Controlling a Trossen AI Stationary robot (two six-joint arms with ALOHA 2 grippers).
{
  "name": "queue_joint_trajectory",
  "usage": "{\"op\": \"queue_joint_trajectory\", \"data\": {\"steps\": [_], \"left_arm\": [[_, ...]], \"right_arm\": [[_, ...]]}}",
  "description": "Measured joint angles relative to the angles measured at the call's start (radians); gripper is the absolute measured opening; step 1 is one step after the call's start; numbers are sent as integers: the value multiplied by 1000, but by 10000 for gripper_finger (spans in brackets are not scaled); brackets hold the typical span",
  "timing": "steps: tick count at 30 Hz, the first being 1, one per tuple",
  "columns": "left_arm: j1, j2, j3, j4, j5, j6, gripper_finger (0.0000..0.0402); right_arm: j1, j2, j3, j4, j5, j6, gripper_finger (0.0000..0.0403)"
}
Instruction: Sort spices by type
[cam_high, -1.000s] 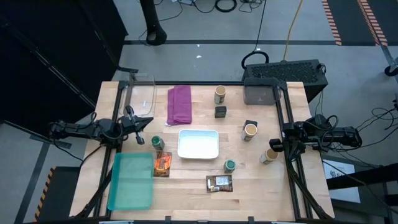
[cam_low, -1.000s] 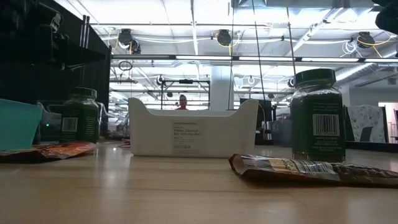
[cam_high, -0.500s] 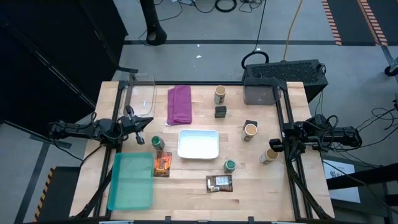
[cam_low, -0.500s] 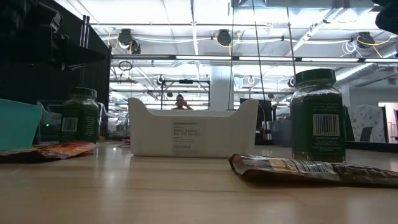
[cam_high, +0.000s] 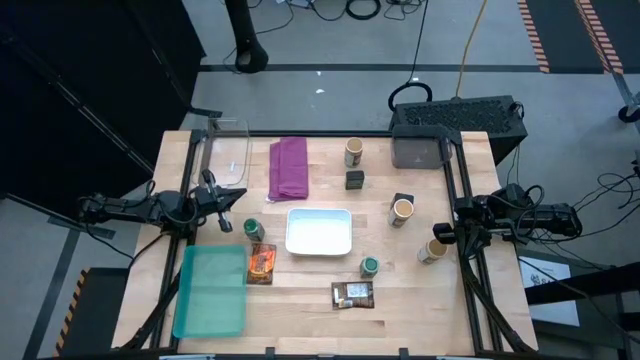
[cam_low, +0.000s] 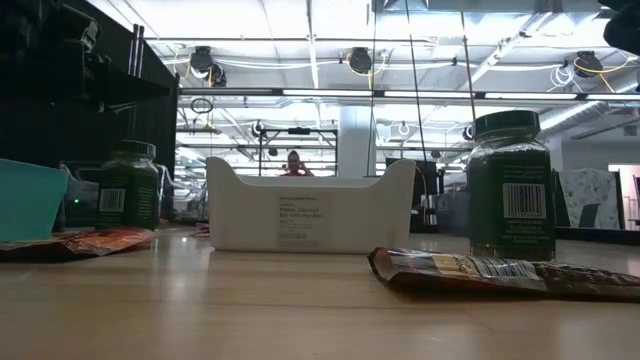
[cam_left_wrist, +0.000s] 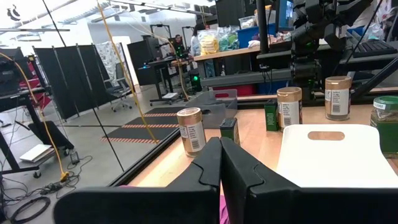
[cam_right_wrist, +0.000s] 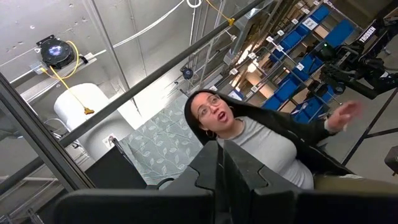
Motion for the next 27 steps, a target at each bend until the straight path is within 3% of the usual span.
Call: {"op": "queue_joint_trajectory", "data": {"steps": [19, 27], "left_arm": [[0, 0, 0, 7, 0, 6, 6], [0, 0, 0, 210, 0, -131, 6]], "right_arm": [[0, 0, 0, 0, 0, 0, 9], [0, 0, 0, -3, 0, 0, 9]]}}
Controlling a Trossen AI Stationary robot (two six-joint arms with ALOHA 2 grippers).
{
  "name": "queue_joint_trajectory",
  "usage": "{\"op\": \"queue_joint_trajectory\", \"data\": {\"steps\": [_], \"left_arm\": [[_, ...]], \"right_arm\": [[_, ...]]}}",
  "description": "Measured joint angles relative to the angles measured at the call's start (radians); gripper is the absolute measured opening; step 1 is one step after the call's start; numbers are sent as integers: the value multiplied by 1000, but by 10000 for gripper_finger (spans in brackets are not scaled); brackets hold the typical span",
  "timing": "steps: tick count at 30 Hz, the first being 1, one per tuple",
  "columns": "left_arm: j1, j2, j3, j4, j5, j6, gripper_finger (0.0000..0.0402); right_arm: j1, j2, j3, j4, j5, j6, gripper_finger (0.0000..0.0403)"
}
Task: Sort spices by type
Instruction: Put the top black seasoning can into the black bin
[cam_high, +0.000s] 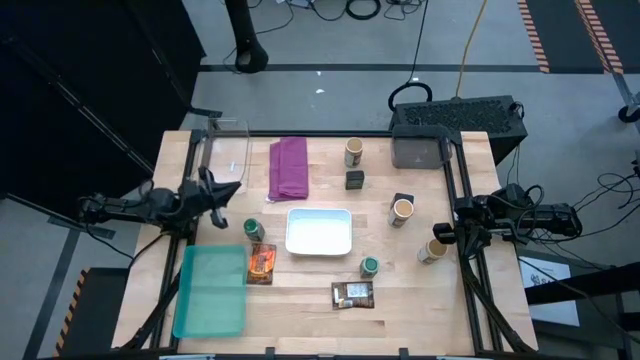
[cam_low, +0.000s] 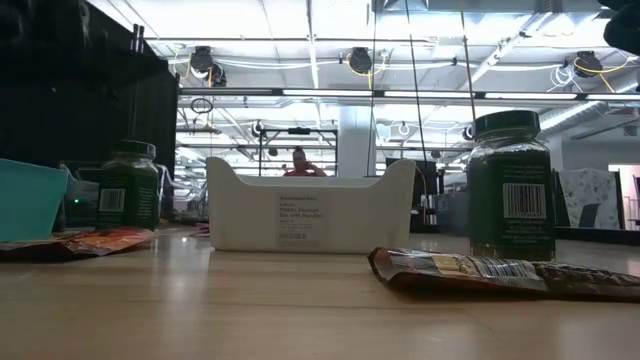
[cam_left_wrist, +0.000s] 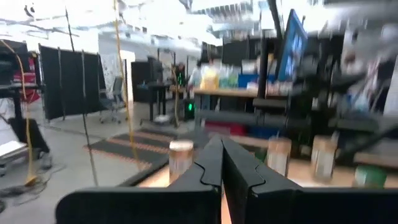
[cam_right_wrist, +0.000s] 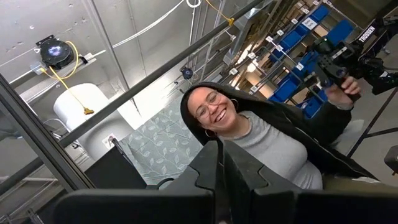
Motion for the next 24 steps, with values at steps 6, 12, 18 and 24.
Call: {"op": "queue_joint_trajectory", "data": {"steps": [6, 12, 18, 24], "left_arm": [[0, 0, 0, 122, 0, -3, 6], [0, 0, 0, 175, 0, -2, 6], [0, 0, 0, 182, 0, -5, 6], [0, 0, 0, 180, 0, -117, 6]], "right_arm": [[0, 0, 0, 0, 0, 0, 9], [0, 0, 0, -1, 0, 0, 9], [0, 0, 0, -1, 2, 5, 9], [0, 0, 0, -2, 3, 17, 9]]}}
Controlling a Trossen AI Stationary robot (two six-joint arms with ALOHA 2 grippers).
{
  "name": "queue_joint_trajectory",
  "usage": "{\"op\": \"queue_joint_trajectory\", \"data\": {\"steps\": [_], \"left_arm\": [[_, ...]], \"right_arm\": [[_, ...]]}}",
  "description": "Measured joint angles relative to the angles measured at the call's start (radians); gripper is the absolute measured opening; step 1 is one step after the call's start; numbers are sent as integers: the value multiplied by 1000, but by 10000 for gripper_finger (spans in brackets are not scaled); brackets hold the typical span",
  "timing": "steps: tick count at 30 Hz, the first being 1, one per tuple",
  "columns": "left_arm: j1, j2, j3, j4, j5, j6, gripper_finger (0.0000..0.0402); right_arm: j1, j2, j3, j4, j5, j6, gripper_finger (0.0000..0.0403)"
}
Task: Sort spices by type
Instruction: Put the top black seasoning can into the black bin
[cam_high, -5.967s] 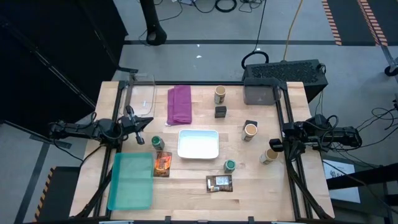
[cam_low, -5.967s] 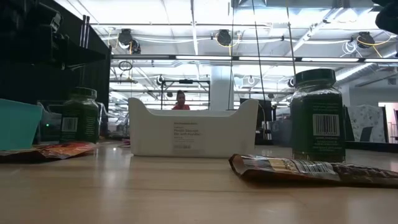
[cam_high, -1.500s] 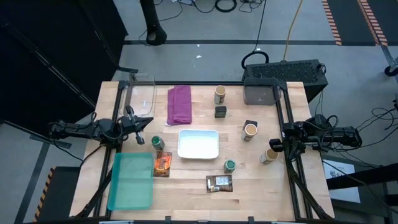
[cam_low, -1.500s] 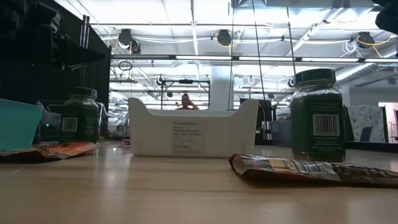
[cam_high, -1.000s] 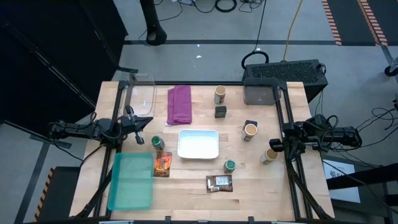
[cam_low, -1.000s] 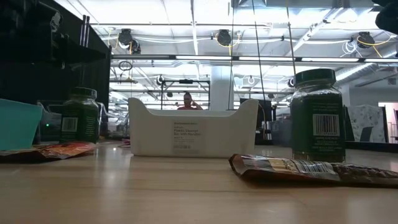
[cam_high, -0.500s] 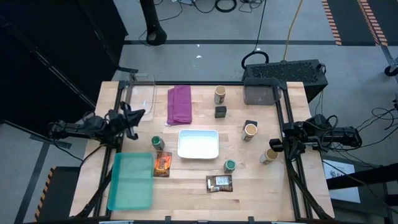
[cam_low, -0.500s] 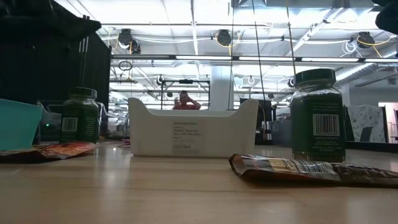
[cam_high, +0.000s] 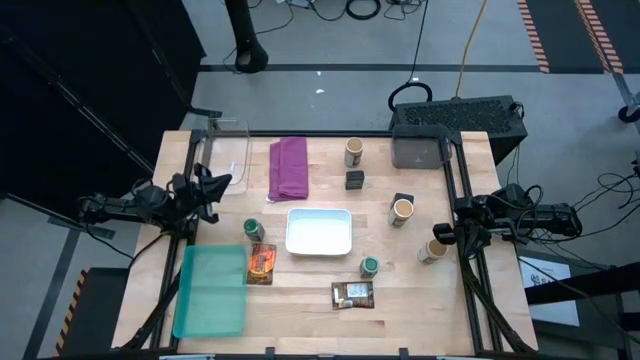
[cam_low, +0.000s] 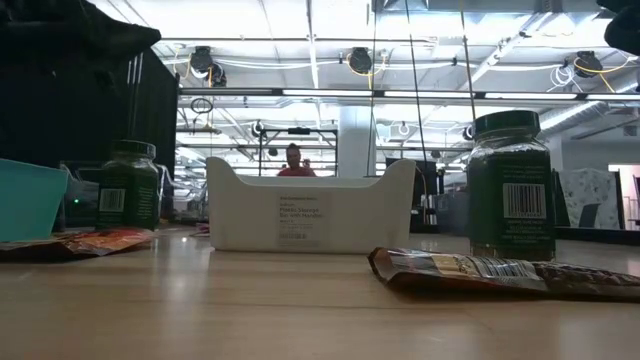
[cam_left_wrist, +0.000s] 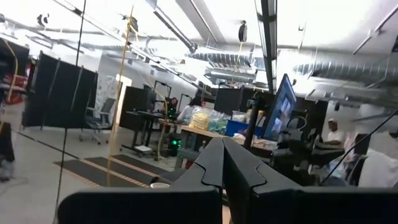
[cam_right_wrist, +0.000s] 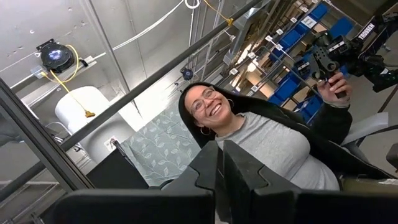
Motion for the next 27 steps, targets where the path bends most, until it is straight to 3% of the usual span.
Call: {"op": "queue_joint_trajectory", "data": {"steps": [9, 17, 20, 27], "left_arm": [[0, 0, 0, 0, 0, -17, 6], [0, 0, 0, 0, 0, -17, 6], [0, 0, 0, 0, 0, -17, 6], [0, 0, 0, 0, 0, -16, 6]], "right_arm": [[0, 0, 0, 0, -3, 5, 9], [0, 0, 0, -4, 48, 131, 9], [0, 0, 0, -4, 53, 49, 9], [0, 0, 0, -21, 53, -323, 9]]}}
